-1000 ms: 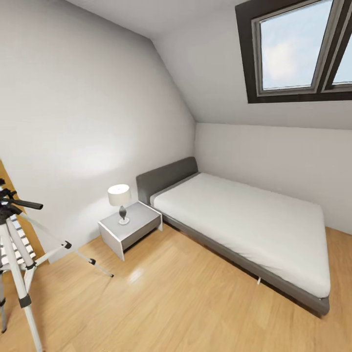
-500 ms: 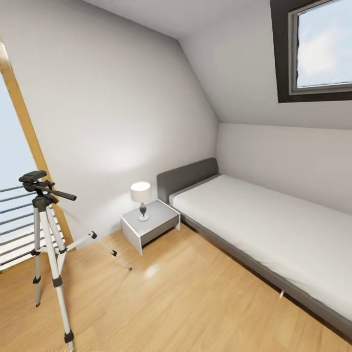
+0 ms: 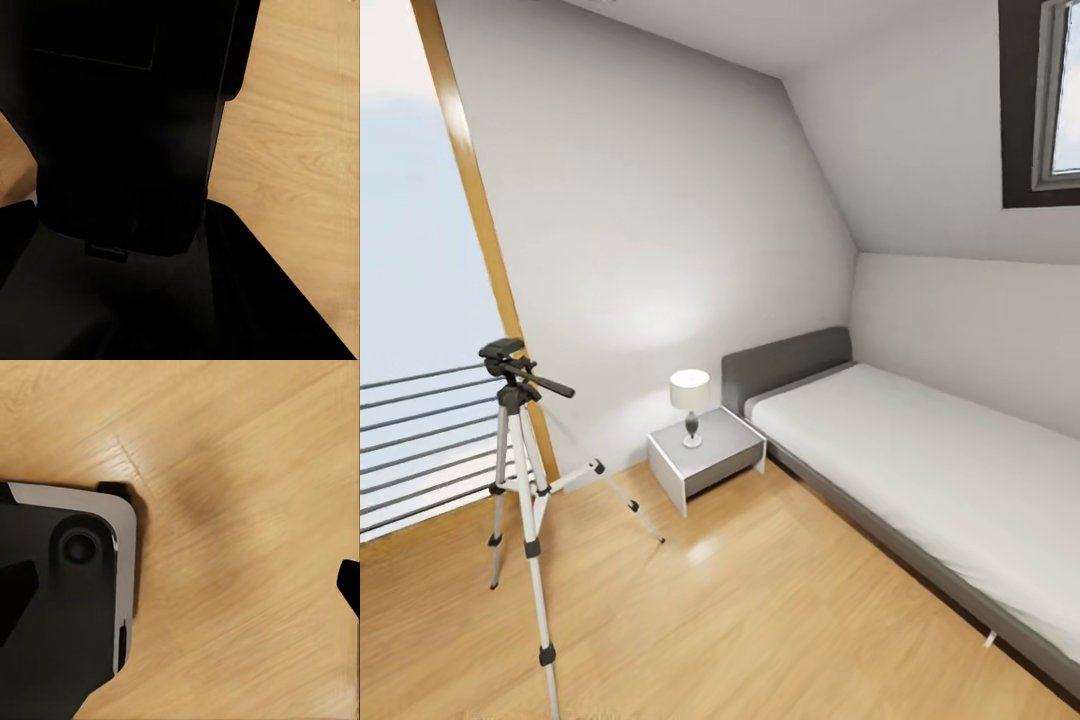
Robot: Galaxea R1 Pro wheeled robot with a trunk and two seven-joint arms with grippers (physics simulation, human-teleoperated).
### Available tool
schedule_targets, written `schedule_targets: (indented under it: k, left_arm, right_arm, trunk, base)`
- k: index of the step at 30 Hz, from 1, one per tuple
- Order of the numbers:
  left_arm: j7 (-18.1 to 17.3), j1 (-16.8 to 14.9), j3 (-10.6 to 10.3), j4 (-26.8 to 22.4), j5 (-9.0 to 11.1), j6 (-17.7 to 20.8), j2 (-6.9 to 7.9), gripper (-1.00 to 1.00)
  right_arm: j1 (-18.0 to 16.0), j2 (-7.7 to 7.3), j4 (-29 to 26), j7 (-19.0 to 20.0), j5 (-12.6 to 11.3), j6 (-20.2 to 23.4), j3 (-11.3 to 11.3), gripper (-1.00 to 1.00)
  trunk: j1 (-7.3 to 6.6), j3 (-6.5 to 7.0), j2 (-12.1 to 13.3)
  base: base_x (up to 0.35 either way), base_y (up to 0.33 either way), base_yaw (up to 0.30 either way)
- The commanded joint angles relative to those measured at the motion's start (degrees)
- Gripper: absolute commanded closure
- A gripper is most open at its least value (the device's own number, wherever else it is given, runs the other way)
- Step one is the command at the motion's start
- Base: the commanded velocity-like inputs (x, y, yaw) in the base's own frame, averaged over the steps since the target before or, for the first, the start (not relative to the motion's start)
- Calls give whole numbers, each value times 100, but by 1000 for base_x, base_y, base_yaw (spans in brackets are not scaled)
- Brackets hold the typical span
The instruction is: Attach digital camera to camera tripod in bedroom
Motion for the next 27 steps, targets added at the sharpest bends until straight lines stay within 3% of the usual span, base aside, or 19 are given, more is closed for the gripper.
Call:
schedule_targets:
  k: [1, 27]
  left_arm:
    - [11, -1, -47, 1, 27, -7, -1, 100]
    - [19, -3, -46, 1, 27, -7, 7, 100]
  right_arm:
    - [-6, -2, 19, 8, 74, -26, -10, -100]
    - [-5, 9, 21, 7, 139, -35, -14, -100]
  trunk:
    - [2, -2, -4]
    - [2, -2, -4]
  base:
    - [0, 0, 293]
    - [0, 0, 293]
